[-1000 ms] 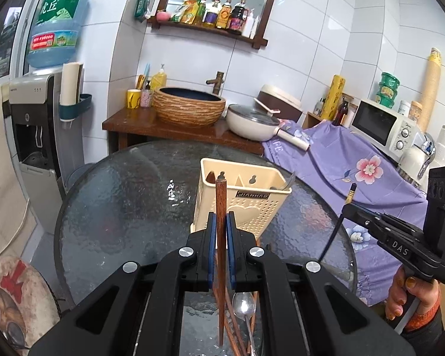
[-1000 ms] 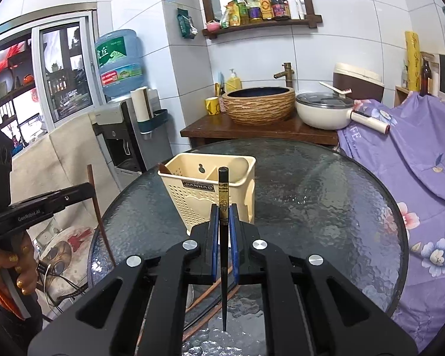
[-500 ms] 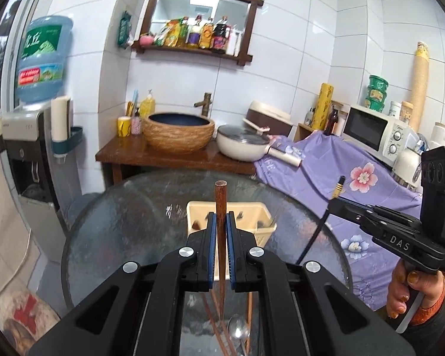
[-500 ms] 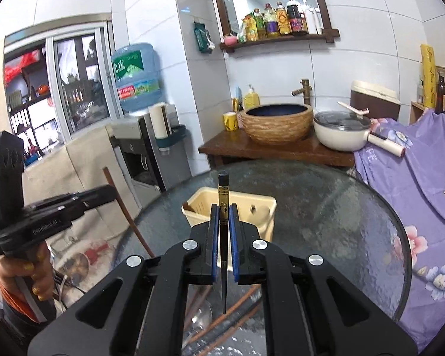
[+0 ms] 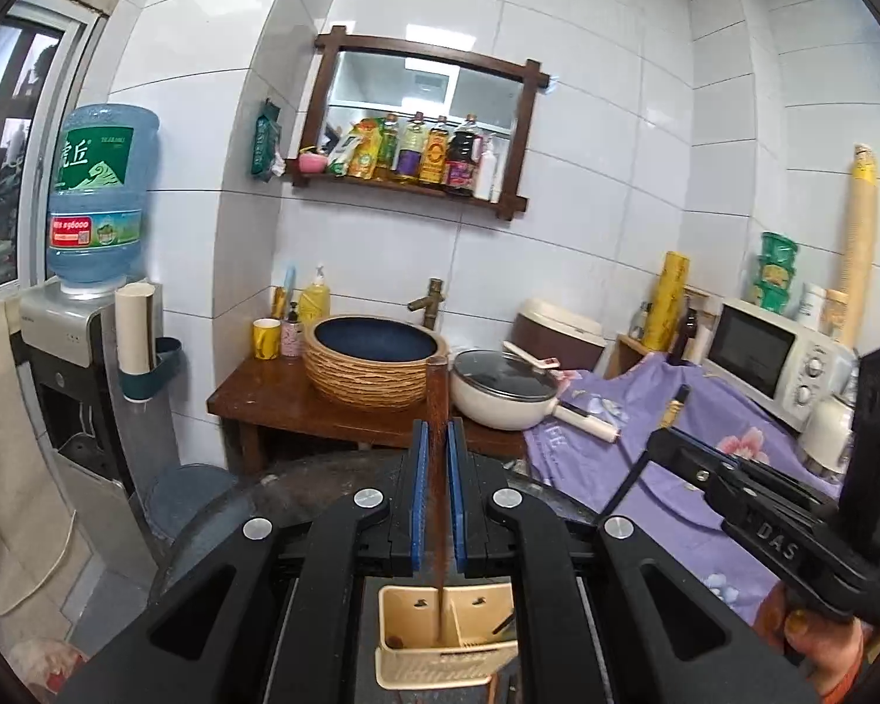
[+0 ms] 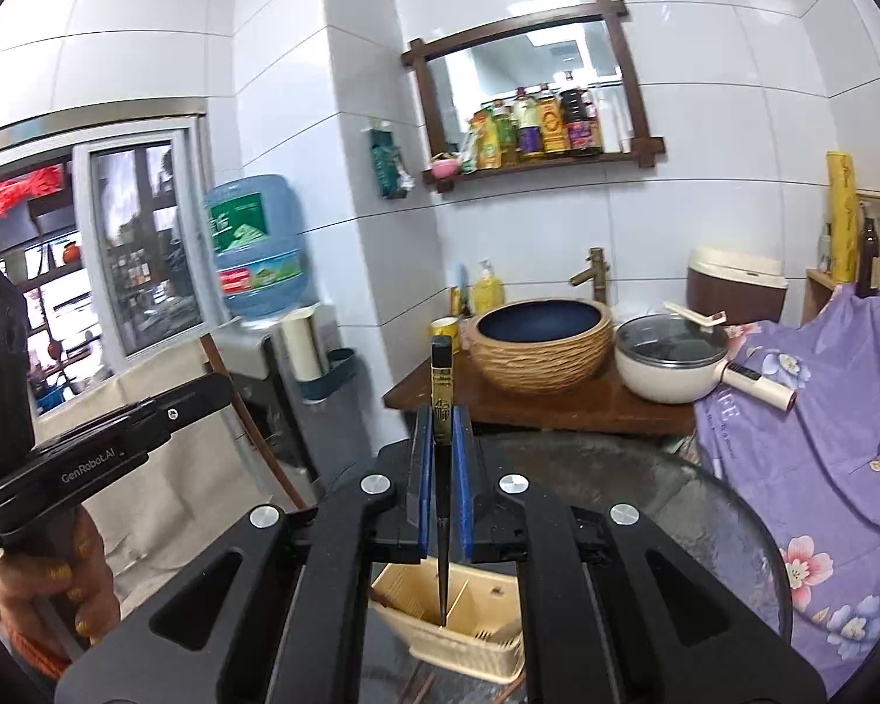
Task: Organize utensils
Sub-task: 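Insert the brown chopstick into the basket with the left tool while the right tool inserts the black chopstick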
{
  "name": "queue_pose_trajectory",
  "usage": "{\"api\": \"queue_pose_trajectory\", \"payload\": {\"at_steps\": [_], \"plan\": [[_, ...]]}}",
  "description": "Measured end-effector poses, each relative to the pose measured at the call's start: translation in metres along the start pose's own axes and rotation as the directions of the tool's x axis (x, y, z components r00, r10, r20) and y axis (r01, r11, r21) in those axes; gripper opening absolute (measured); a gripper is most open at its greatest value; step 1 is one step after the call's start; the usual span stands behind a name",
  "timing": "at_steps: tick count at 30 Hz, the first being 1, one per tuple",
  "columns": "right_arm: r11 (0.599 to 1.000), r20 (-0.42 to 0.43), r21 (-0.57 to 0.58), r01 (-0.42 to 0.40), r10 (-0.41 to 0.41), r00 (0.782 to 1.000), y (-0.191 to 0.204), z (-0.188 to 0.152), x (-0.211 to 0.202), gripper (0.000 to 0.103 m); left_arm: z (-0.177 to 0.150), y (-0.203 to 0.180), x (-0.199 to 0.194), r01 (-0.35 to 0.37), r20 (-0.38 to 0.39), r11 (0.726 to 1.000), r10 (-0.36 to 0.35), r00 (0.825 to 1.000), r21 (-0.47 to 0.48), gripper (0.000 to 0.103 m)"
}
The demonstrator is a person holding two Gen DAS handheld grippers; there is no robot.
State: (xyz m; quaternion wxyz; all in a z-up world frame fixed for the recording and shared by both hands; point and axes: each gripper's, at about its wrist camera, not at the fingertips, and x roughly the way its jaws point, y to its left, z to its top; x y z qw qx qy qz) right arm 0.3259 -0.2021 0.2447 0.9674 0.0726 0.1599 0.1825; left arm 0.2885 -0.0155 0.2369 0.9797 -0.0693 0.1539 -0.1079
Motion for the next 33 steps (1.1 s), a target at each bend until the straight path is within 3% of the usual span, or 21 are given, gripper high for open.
{"api": "queue_pose_trajectory", "payload": {"at_steps": [4,16,24,28,30,31,32,33], "plan": [[0.999,-0.019,0.018,0.045,-0.045,0.999,-0.012,-0.019,0.026,0.008,-0.018,0.006,0.032,-0.038,-0.034,0.999,0.037,0.999,-0.028,0.007],[0.996,-0.159,0.046,0.082,-0.074,0.984,-0.036,-0.093,0.084,0.008,-0.098,0.028,0.097,-0.053,-0.229,0.995,0.032,0.973,-0.082,0.007],[0.994,-0.171,0.036,0.108,-0.100,0.980,-0.038,-0.108,0.095,0.008,-0.120,0.031,0.113,-0.053,-0.277,0.995,0.028,0.961,-0.081,0.001],[0.994,-0.169,0.057,0.094,-0.083,0.982,-0.042,-0.108,0.095,0.008,-0.122,0.031,0.111,-0.044,-0.267,0.996,0.021,0.964,-0.081,0.001],[0.994,-0.163,0.067,0.085,-0.073,0.984,-0.044,-0.108,0.093,0.017,-0.121,0.029,0.104,-0.039,-0.247,0.997,0.020,0.969,-0.073,0.002],[0.994,-0.158,0.068,0.088,-0.076,0.984,-0.045,-0.108,0.091,0.043,-0.120,0.028,0.099,-0.039,-0.232,0.997,0.023,0.972,-0.066,0.009],[0.993,-0.147,0.071,0.095,-0.084,0.986,-0.045,-0.108,0.088,0.068,-0.119,0.027,0.093,-0.042,-0.216,0.997,0.028,0.976,-0.062,0.022],[0.991,-0.122,0.076,0.111,-0.101,0.987,-0.046,-0.108,0.083,0.072,-0.118,0.027,0.090,-0.044,-0.203,0.997,0.031,0.979,-0.060,0.031]]}}
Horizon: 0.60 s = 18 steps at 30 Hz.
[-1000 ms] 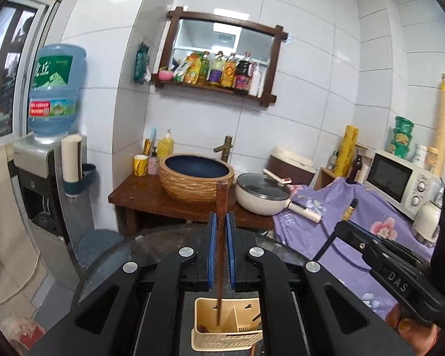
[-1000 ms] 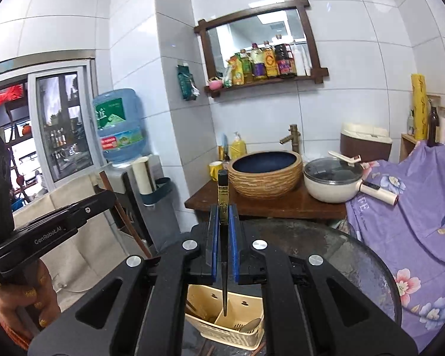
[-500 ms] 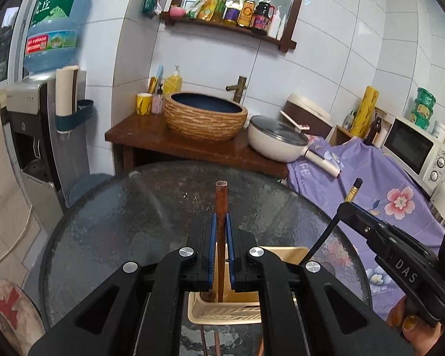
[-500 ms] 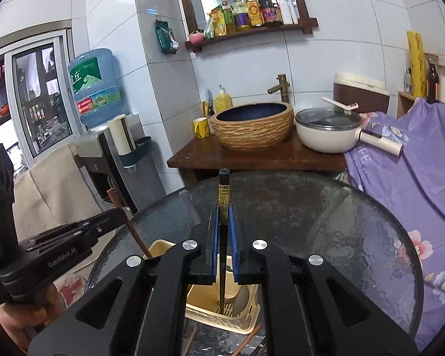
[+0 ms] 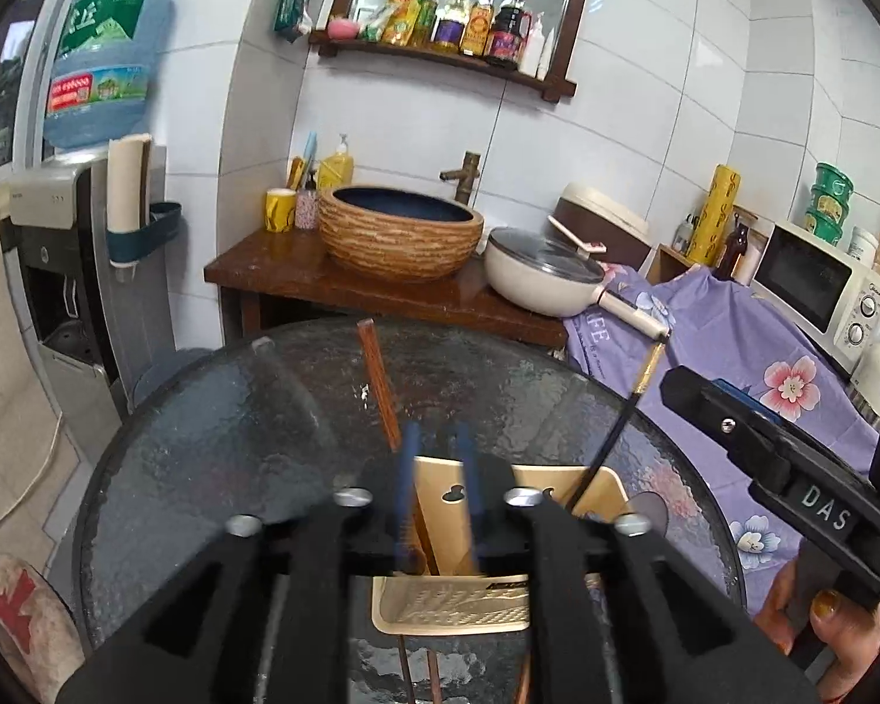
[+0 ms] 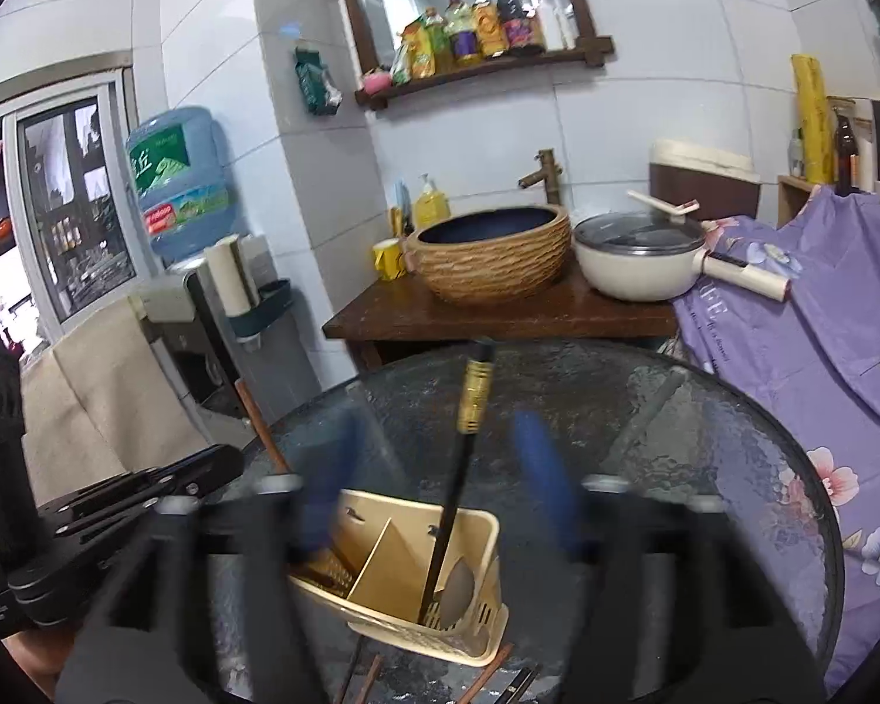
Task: Organize utensils
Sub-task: 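Insert the brown chopstick into the basket with the left tool while the right tool inserts the black chopstick, then move both open tools back toward the remaining utensils on the table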
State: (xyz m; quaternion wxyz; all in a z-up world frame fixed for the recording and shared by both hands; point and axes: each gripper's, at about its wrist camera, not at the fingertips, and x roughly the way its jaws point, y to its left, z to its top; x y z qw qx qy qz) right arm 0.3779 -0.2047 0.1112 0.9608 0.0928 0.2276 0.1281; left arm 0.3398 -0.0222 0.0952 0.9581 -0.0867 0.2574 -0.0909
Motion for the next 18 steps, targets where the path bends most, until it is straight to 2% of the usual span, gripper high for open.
{"api": "queue_pose_trajectory", "payload": {"at_steps": [1,2,4,7,8,11,14,18], "plan": [[1.000,0.020,-0.001,0.012,-0.012,1.000,-0.001,0.000,-0.005,0.072,-0.001,0.001,-0.006,-0.001,0.018,1.000,0.001,1.000,-0.002,0.049],[1.000,0.024,-0.007,0.018,-0.018,1.000,0.000,0.000,-0.008,0.072,-0.003,0.002,-0.014,-0.004,0.044,1.000,0.005,0.999,-0.008,0.059],[1.000,0.037,-0.018,0.023,-0.022,0.999,-0.001,-0.003,-0.018,0.072,-0.007,0.004,-0.026,-0.012,0.070,1.000,0.012,0.997,-0.012,0.065],[0.999,0.064,-0.029,0.045,-0.043,0.997,-0.002,-0.010,-0.035,0.075,-0.019,0.009,-0.044,-0.022,0.096,1.000,0.024,0.995,-0.021,0.085],[0.998,0.080,-0.034,0.048,-0.045,0.996,-0.002,-0.013,-0.043,0.080,-0.023,0.010,-0.050,-0.023,0.106,0.999,0.026,0.994,-0.022,0.087],[0.996,0.130,-0.063,0.069,-0.060,0.990,0.001,-0.024,-0.065,0.085,-0.033,0.012,-0.063,-0.039,0.132,0.999,0.042,0.990,-0.022,0.097],[0.992,0.156,-0.099,0.077,-0.061,0.986,0.007,-0.040,-0.083,0.092,-0.046,0.013,-0.072,-0.046,0.139,0.999,0.047,0.989,-0.016,0.097],[0.984,0.136,-0.150,0.097,-0.077,0.988,0.012,-0.069,-0.093,0.093,-0.069,0.015,-0.072,-0.062,0.101,0.998,0.062,0.993,-0.006,0.097]]}}
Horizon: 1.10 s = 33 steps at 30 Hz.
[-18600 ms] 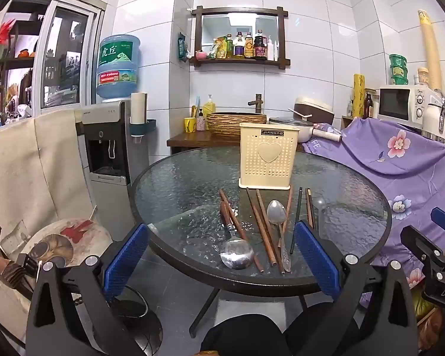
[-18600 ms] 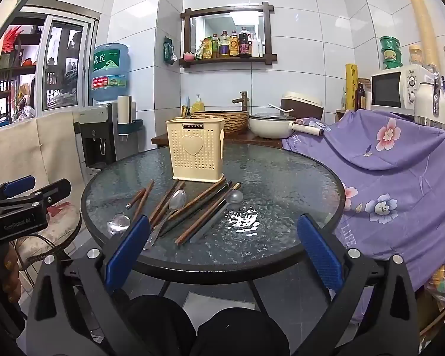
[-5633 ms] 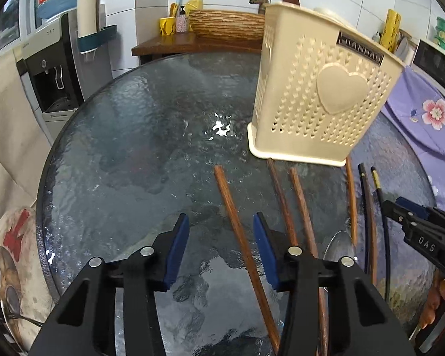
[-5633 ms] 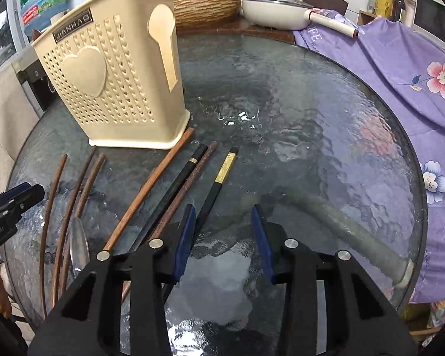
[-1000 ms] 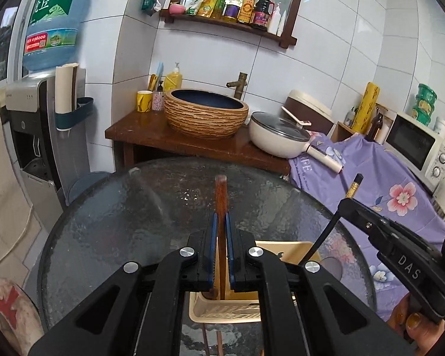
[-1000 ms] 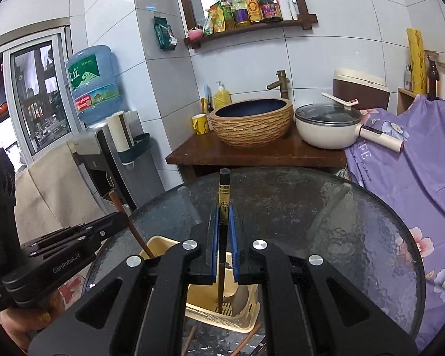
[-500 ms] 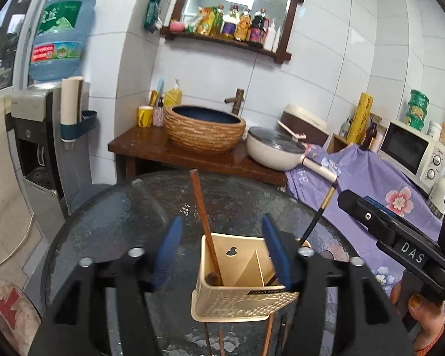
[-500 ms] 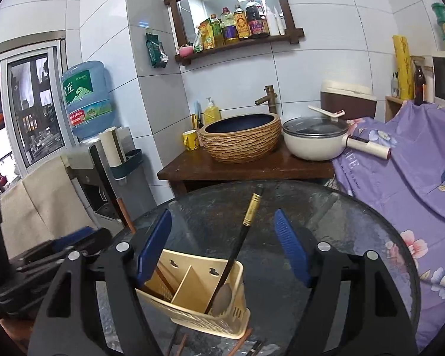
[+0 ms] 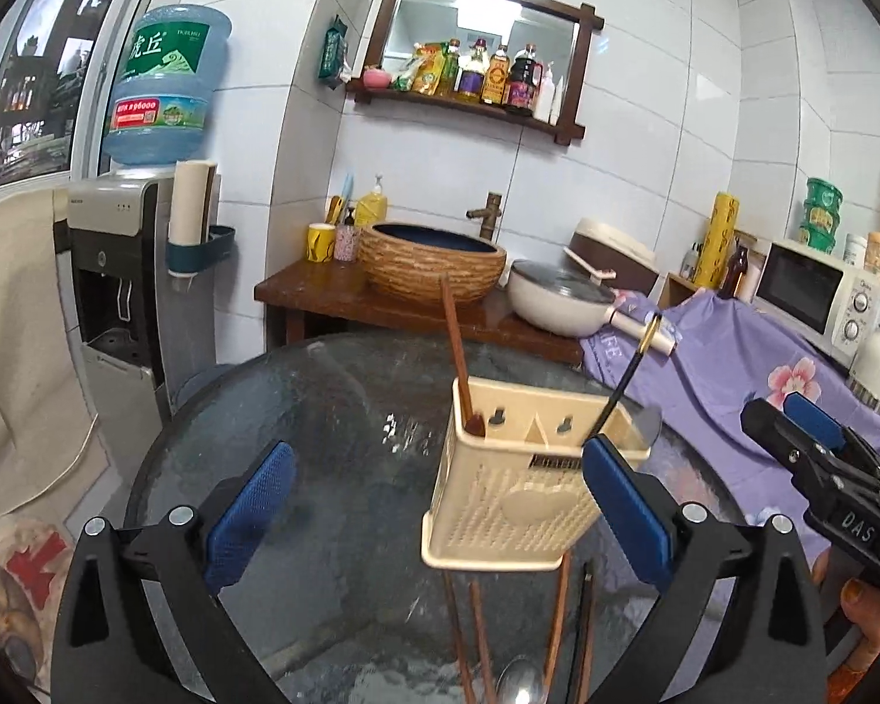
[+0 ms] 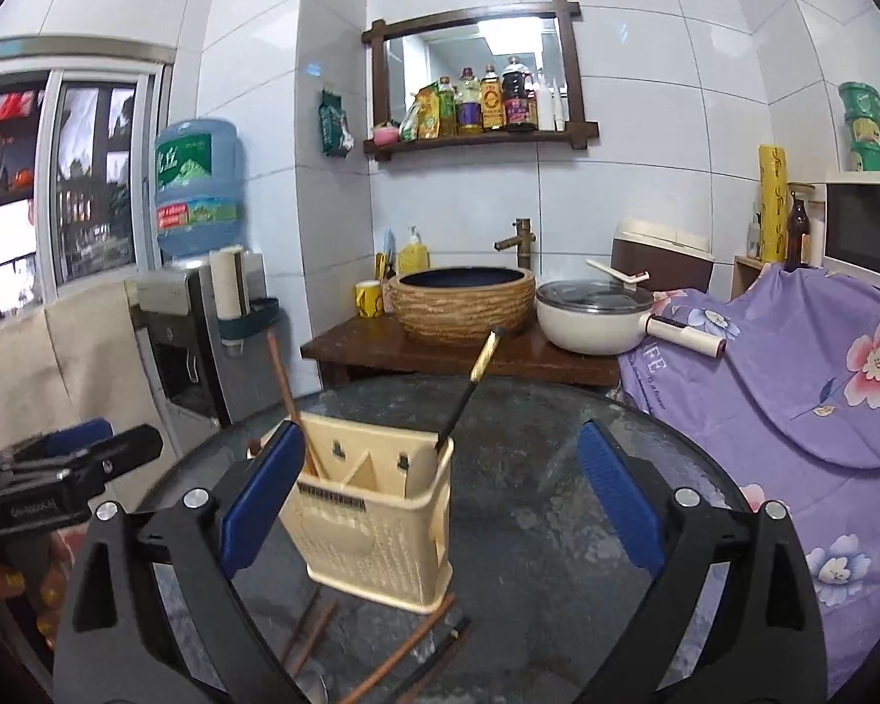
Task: Organize utensils
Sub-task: 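Move both open tools back toward the remaining utensils on the table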
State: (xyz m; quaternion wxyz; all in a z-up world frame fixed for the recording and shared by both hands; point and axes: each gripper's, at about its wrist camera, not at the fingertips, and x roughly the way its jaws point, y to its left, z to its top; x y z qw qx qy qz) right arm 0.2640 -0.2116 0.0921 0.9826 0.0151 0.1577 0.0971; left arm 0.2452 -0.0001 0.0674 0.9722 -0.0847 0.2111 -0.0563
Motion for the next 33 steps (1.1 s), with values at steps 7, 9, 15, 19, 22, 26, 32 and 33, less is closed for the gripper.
{"api": "queue_pose_trajectory", "payload": {"at_steps": [7,9,15,19,22,26,32,33], "plan": [[1.000,-0.166,0.030,0.005,0.001,0.986,-0.005,-0.057,0.011,0.093,-0.042,0.009,0.013,-0.017,-0.125,1.000,0.017,0.992,0.002,0.097],[0.999,-0.228,0.047,0.005,0.006,0.974,-0.007,-0.075,0.016,0.093,-0.056,0.013,0.018,-0.033,-0.167,0.999,0.031,0.985,-0.006,0.097],[0.997,-0.346,0.062,0.048,-0.024,0.938,-0.012,-0.117,0.026,0.093,-0.091,0.022,0.031,-0.058,-0.261,0.998,0.054,0.964,-0.011,0.097],[0.995,-0.408,0.062,0.077,-0.045,0.912,-0.016,-0.138,0.032,0.093,-0.109,0.023,0.041,-0.063,-0.322,0.998,0.059,0.945,-0.002,0.095],[0.994,-0.448,0.056,0.090,-0.056,0.892,-0.015,-0.152,0.037,0.093,-0.119,0.021,0.045,-0.059,-0.352,0.998,0.060,0.934,0.012,0.090],[0.997,-0.478,0.017,0.077,-0.059,0.876,-0.003,-0.164,0.041,0.092,-0.129,0.016,0.051,-0.043,-0.385,0.999,0.049,0.922,0.025,0.075],[0.996,-0.507,-0.049,0.073,-0.087,0.857,0.016,-0.167,0.052,0.088,-0.135,0.012,0.056,-0.026,-0.414,0.999,0.037,0.909,0.032,0.064],[0.995,-0.514,-0.069,0.078,-0.102,0.851,0.019,-0.168,0.053,0.088,-0.136,0.012,0.056,-0.024,-0.418,0.999,0.035,0.908,0.032,0.063]]}}
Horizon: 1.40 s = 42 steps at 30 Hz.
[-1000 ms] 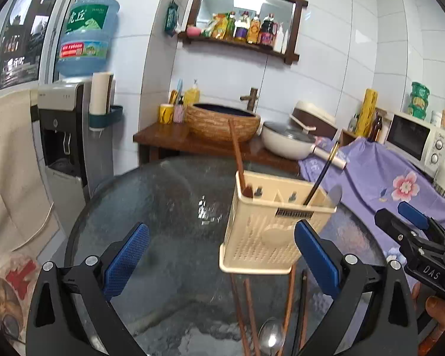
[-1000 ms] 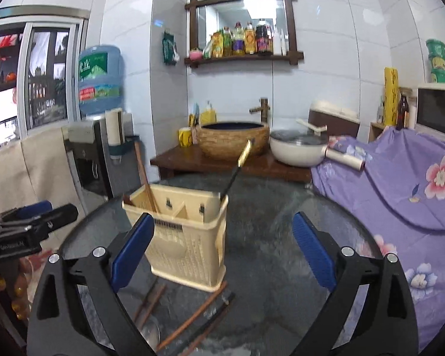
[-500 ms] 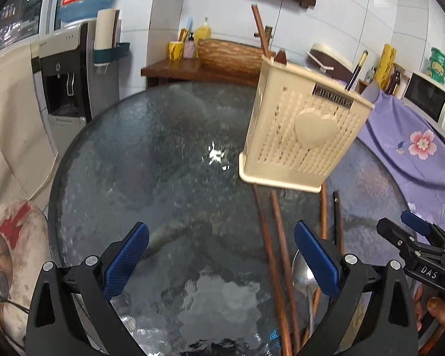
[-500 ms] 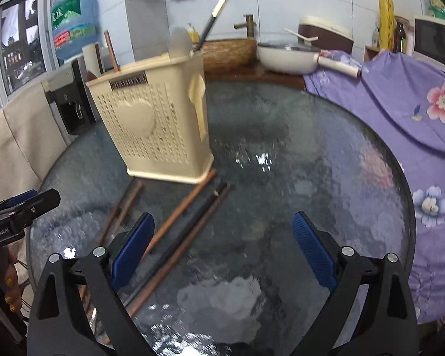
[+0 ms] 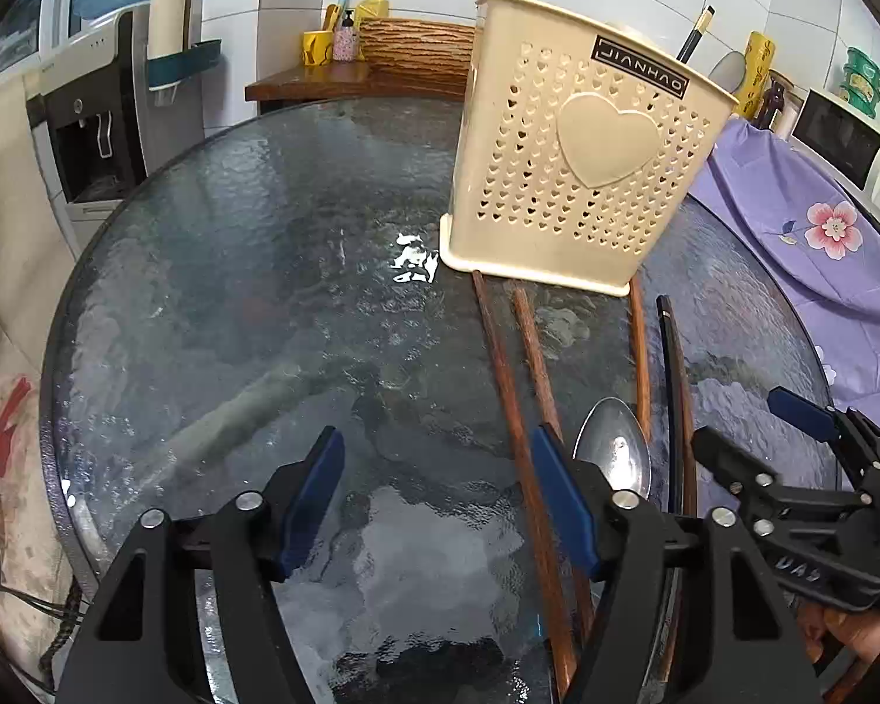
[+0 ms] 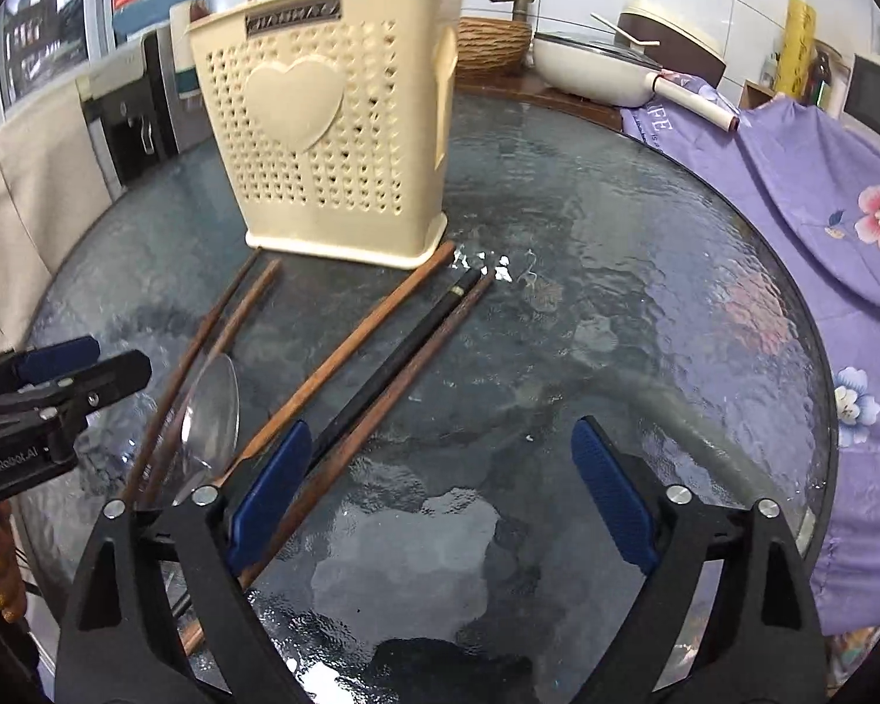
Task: Organize utensils
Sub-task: 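Move both open tools back toward the remaining utensils on the table, then grasp a brown wooden chopstick with the left tool while the right tool grasps another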
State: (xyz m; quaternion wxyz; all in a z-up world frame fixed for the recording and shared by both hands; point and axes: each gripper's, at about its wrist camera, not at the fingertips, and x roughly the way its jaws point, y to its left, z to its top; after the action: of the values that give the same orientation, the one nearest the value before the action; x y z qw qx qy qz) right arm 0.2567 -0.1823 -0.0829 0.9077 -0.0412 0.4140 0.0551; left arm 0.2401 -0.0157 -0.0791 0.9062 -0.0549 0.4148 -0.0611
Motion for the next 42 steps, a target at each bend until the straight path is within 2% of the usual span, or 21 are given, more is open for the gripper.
{"api": "queue_pose_trajectory", "payload": {"at_steps": [7,10,12,15,20,24,30,35,42], "plan": [[0.999,-0.030,-0.031,0.029,-0.030,0.999,0.000,-0.003,0.002,0.085,-0.001,-0.003,0.006,0.002,-0.017,1.000,-0.002,1.000,0.012,0.057],[0.996,-0.048,-0.042,0.073,-0.075,0.996,-0.008,-0.003,0.003,0.082,0.001,-0.005,0.007,0.013,-0.021,1.000,-0.013,1.000,0.010,0.056],[0.998,-0.061,-0.006,0.059,-0.059,0.996,-0.020,-0.003,0.004,0.080,0.003,-0.005,0.008,0.018,-0.024,1.000,-0.018,1.000,0.006,0.055],[0.998,-0.071,0.052,0.022,-0.018,0.997,-0.030,0.001,0.005,0.075,0.008,-0.006,0.012,0.029,-0.031,1.000,-0.029,0.999,0.000,0.050],[0.998,-0.076,0.070,0.004,0.002,0.997,-0.030,0.011,0.011,0.063,0.019,-0.012,0.021,0.047,-0.048,0.999,-0.046,0.998,0.014,0.040],[0.997,-0.083,0.075,-0.006,0.012,0.997,-0.028,0.019,0.016,0.059,0.029,-0.017,0.031,0.043,-0.057,0.999,-0.041,0.998,0.029,0.037],[0.997,-0.090,0.072,-0.007,0.013,0.996,-0.027,0.028,0.024,0.050,0.041,-0.022,0.043,0.030,-0.065,0.998,-0.026,0.998,0.055,0.020],[0.998,-0.108,0.069,-0.013,0.020,0.994,-0.025,0.039,0.036,0.039,0.050,-0.021,0.050,0.027,-0.069,0.998,-0.022,0.997,0.061,0.013],[0.998,-0.116,0.068,0.010,-0.002,0.993,-0.021,0.063,0.056,0.025,0.059,-0.021,0.058,0.021,-0.072,0.997,-0.016,0.997,0.071,0.009]]}}
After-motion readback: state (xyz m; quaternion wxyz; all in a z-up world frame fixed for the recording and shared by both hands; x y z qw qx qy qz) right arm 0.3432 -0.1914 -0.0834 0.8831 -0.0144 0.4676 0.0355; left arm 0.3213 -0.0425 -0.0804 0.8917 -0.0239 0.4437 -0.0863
